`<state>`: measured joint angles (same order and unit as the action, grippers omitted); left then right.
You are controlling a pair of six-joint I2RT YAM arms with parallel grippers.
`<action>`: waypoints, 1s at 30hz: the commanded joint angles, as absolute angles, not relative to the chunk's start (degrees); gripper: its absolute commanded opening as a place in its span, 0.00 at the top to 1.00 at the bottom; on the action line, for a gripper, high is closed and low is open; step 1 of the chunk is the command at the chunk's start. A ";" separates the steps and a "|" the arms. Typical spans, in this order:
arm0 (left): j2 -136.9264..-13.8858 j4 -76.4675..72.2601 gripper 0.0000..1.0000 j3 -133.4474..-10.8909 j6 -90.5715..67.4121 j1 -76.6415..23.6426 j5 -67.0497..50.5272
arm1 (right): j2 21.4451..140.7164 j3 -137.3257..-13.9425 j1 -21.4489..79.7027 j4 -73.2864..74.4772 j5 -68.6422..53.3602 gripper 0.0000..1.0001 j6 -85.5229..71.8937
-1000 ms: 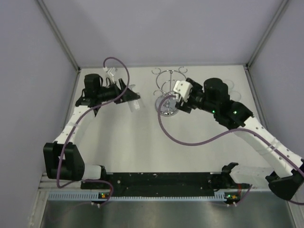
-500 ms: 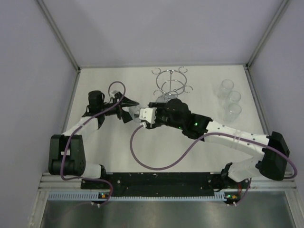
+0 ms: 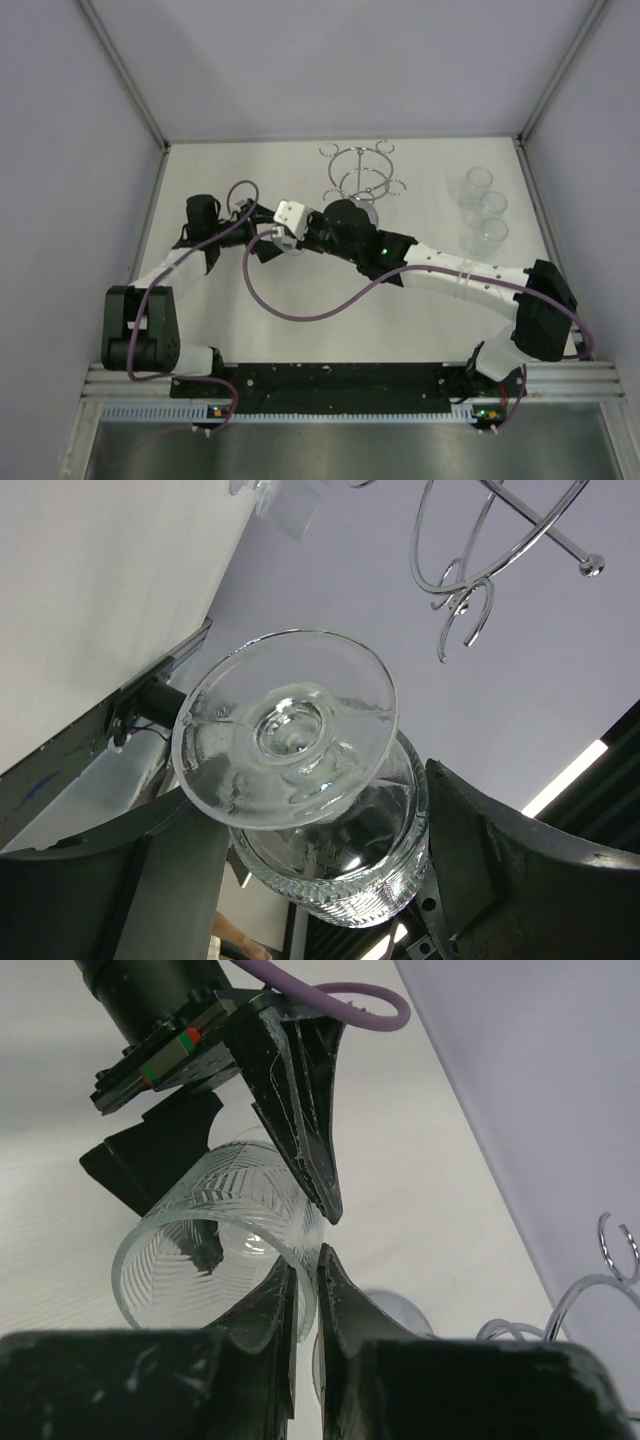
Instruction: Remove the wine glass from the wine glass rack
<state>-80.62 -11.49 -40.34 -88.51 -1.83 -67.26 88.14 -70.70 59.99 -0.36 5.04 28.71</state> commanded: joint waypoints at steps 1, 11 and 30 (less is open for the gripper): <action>-76.73 -10.64 0.94 -39.82 -88.16 -1.93 -67.68 | 88.42 -72.69 60.56 -2.55 4.76 1.00 26.72; -70.58 -7.05 0.02 -40.06 -70.18 -0.71 -62.85 | 80.35 -71.63 57.49 8.15 1.86 1.00 28.65; -55.20 5.79 0.02 -48.10 13.97 -2.99 -26.01 | 52.21 -62.58 34.65 48.85 -8.70 1.00 28.92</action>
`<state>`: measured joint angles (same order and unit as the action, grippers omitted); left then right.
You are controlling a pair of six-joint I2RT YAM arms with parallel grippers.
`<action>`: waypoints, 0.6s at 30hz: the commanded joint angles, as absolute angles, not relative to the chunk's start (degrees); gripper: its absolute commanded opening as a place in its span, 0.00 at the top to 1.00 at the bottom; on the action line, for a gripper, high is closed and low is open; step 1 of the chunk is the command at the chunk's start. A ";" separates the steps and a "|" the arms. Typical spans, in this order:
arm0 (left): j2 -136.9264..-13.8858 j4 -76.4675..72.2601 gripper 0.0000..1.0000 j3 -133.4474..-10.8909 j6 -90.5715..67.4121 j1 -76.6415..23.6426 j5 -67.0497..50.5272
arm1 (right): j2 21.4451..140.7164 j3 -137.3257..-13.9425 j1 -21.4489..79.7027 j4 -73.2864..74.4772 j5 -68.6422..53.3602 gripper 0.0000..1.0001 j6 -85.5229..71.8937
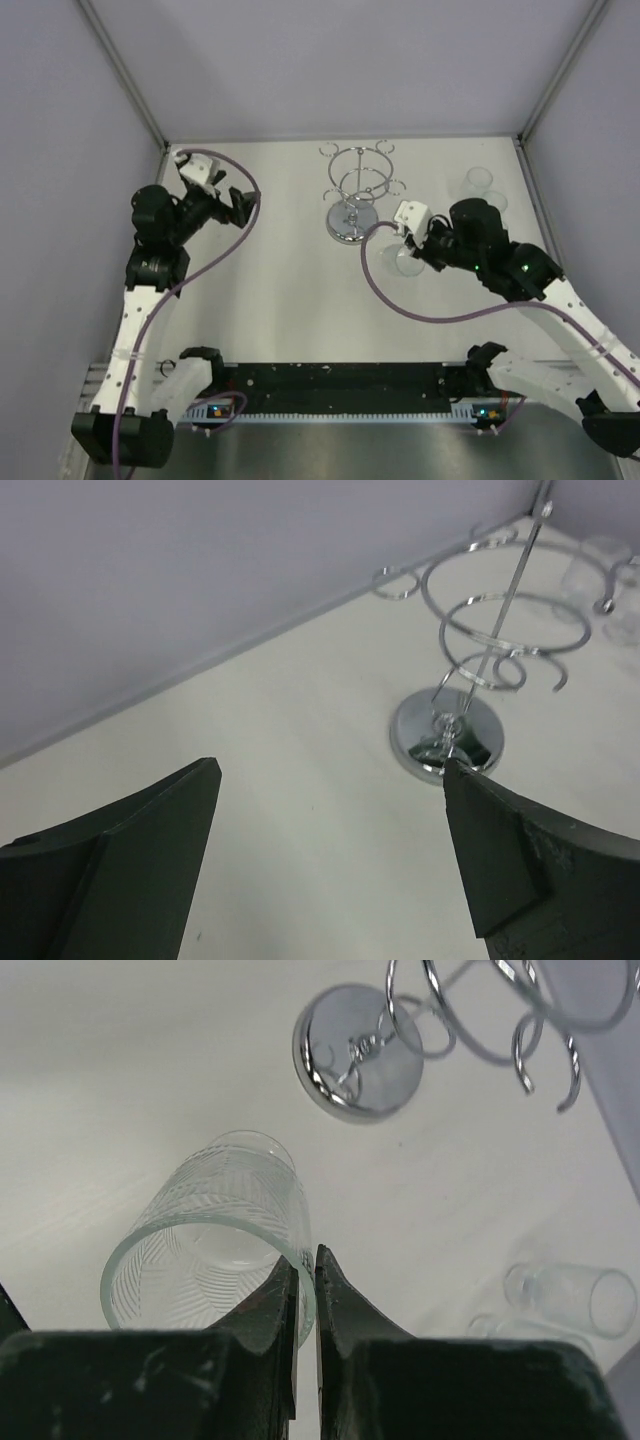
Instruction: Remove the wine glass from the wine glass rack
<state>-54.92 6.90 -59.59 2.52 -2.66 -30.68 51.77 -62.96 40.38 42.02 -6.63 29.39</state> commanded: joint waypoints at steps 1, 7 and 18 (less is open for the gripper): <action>-55.02 6.50 0.02 -46.51 13.89 -2.99 -26.19 | 52.21 -62.67 33.41 50.35 -9.14 1.00 28.74; -57.30 6.59 0.02 -64.46 11.86 -3.25 -25.32 | 51.59 -60.03 26.29 55.89 -7.82 1.00 29.00; -58.54 5.79 0.03 -58.21 7.65 -3.25 -20.83 | 60.28 -58.62 10.56 55.37 -5.54 1.00 32.08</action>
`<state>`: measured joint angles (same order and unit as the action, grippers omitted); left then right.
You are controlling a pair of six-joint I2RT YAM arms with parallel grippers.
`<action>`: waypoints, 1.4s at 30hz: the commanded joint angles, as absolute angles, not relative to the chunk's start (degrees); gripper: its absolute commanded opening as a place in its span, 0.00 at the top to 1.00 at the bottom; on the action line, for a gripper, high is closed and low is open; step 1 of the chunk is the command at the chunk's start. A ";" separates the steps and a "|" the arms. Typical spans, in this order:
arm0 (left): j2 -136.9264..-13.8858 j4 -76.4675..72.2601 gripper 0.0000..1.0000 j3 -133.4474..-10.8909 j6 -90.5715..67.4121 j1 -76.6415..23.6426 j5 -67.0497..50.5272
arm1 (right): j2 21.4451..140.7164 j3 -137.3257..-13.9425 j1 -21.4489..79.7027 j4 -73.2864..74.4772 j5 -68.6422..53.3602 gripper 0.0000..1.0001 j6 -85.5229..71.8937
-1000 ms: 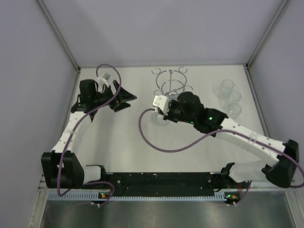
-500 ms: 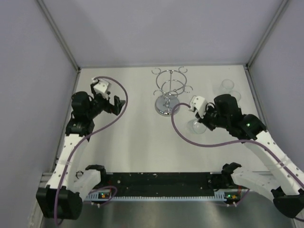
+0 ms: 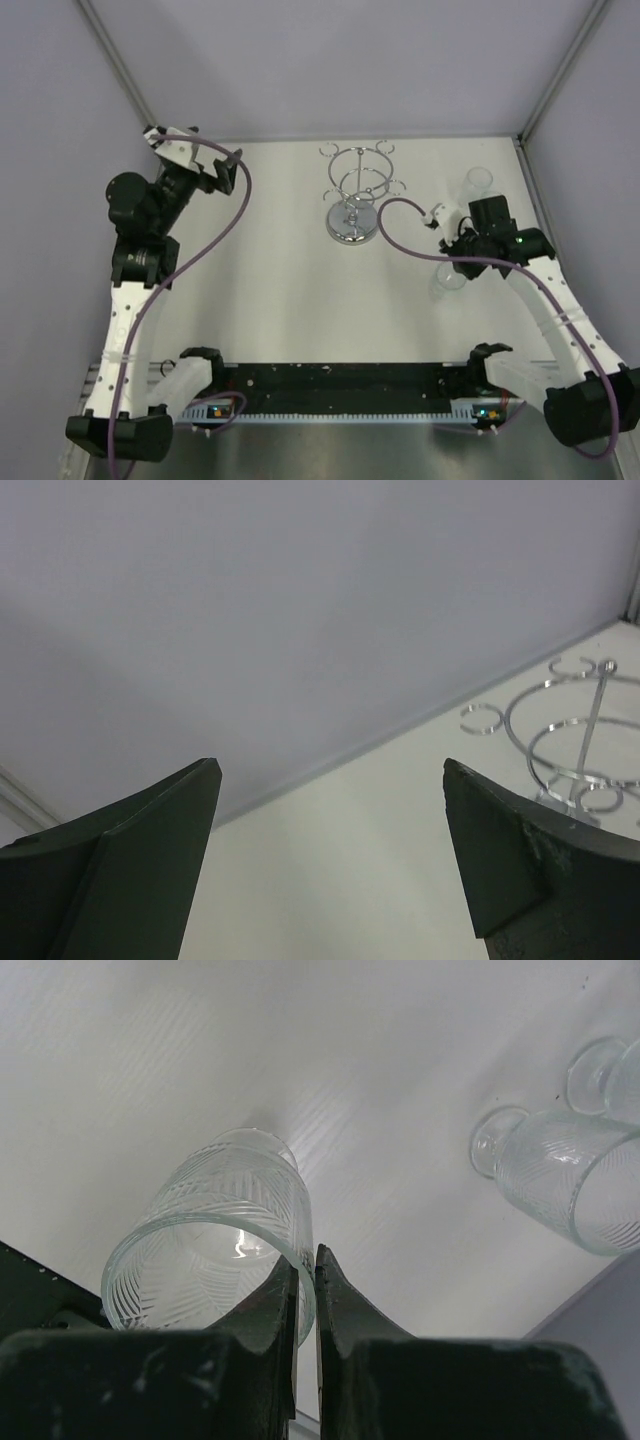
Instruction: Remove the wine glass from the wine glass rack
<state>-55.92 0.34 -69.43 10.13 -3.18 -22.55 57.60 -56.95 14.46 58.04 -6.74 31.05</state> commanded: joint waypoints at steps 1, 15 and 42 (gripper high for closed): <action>-58.36 6.32 0.02 -55.23 6.86 -3.25 -20.22 | 60.90 -58.54 9.76 54.85 -5.36 1.00 31.91; -59.50 8.53 0.04 -43.15 -2.37 -3.25 -19.51 | 60.12 -52.91 5.19 53.00 -4.83 1.00 32.78; -57.83 11.07 0.05 -42.45 -6.42 -3.25 -21.45 | 77.44 -62.58 -8.88 45.61 -7.03 0.64 29.36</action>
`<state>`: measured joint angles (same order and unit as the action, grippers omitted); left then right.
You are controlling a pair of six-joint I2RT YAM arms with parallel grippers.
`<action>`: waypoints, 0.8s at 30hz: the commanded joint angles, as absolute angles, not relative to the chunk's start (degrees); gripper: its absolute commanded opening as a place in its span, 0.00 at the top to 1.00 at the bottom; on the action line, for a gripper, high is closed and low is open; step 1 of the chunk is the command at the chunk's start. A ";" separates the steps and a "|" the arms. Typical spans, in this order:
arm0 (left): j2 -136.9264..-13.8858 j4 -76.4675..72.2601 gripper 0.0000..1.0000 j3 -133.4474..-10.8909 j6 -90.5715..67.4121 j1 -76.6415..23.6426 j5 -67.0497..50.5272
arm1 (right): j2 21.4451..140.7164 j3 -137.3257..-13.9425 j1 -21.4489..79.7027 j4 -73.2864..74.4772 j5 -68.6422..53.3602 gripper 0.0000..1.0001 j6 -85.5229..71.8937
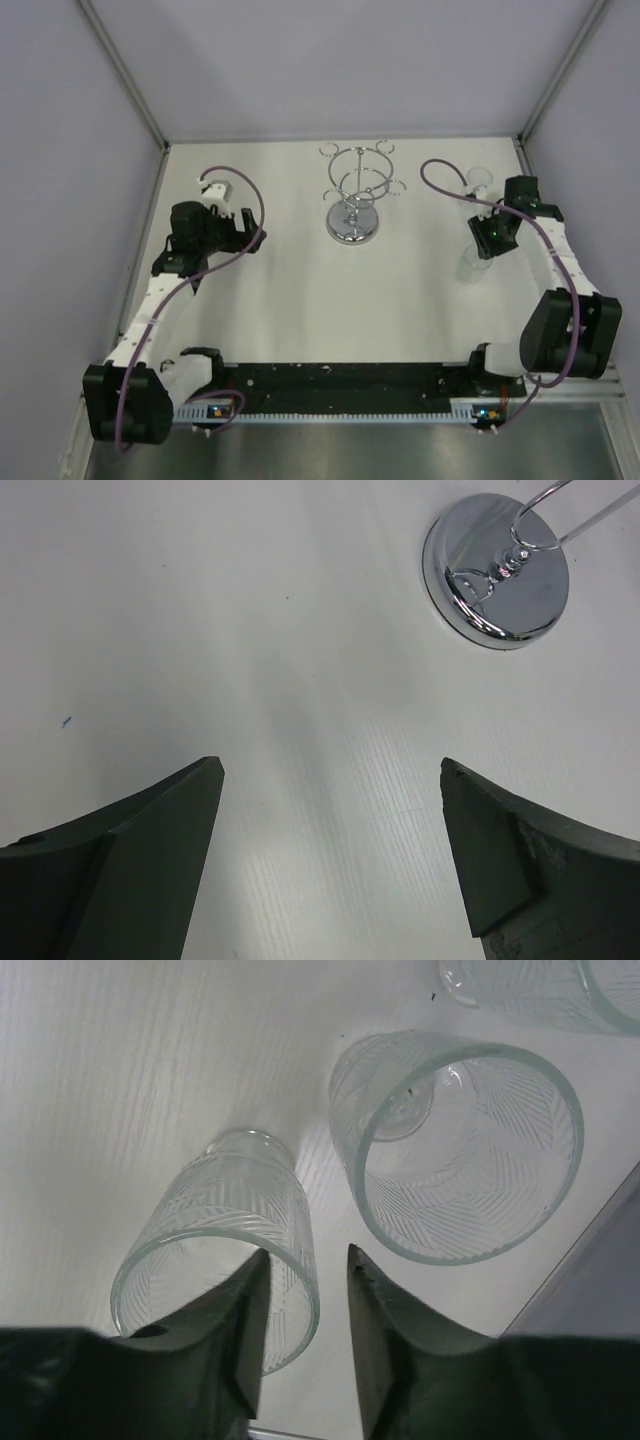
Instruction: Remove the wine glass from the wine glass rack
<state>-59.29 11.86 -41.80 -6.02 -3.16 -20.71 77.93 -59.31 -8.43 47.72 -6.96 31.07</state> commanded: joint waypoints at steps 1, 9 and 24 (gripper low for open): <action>-57.75 11.25 0.05 -42.54 -6.50 -3.25 -21.36 | 76.82 -62.67 -8.79 45.96 -6.86 0.57 29.18; -57.48 11.78 0.05 -44.29 -5.10 -3.25 -21.27 | 71.55 -68.72 -8.88 53.78 -7.90 0.29 27.08; -60.03 15.11 0.02 -55.01 3.24 -3.25 -16.44 | 69.87 -79.72 -3.70 48.35 -11.37 0.01 5.20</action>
